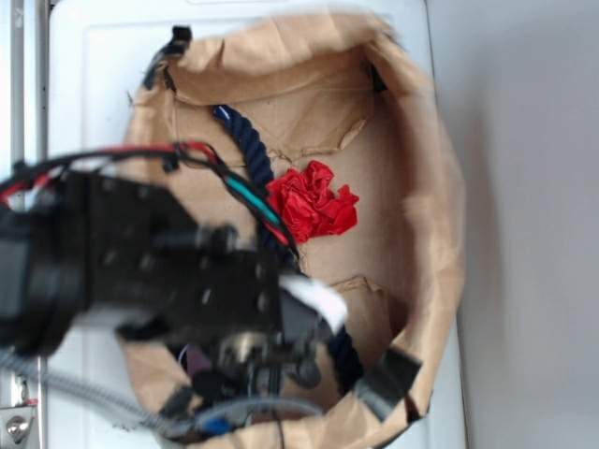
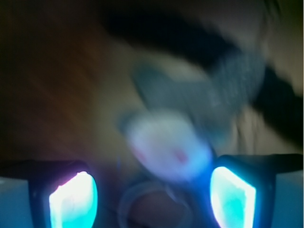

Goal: Grab the gray animal.

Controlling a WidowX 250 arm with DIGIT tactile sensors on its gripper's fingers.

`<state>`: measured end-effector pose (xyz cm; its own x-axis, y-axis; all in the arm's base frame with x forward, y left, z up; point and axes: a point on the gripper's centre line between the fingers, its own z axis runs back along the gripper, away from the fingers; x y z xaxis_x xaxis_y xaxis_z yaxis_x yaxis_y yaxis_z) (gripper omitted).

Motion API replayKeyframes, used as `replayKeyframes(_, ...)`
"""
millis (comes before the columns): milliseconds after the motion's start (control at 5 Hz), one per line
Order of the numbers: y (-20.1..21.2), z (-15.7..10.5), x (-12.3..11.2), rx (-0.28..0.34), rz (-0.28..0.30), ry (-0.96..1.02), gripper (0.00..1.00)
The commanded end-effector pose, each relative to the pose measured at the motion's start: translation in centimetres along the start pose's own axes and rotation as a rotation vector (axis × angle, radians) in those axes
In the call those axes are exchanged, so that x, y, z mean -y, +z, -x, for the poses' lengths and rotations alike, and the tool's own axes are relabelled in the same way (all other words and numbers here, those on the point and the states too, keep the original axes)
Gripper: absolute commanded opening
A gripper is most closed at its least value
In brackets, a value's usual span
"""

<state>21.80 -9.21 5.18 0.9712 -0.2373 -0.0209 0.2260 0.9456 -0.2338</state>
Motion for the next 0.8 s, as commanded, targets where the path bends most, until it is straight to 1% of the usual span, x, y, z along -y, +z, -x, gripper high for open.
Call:
replayKeyframes(0,2.31,0.47,-0.54,0.097,-0.028,0.069,1.00)
replayKeyframes(200,2.45,0.37,-1.16,0.082,-0.032,0.070,1.00)
replayKeyframes(400,2.99,0.53,-0.82,0.079,-0.080,0.066,1.00)
replayKeyframes(600,2.99,0.53,-0.82,0.079,-0.080,0.066,1.00)
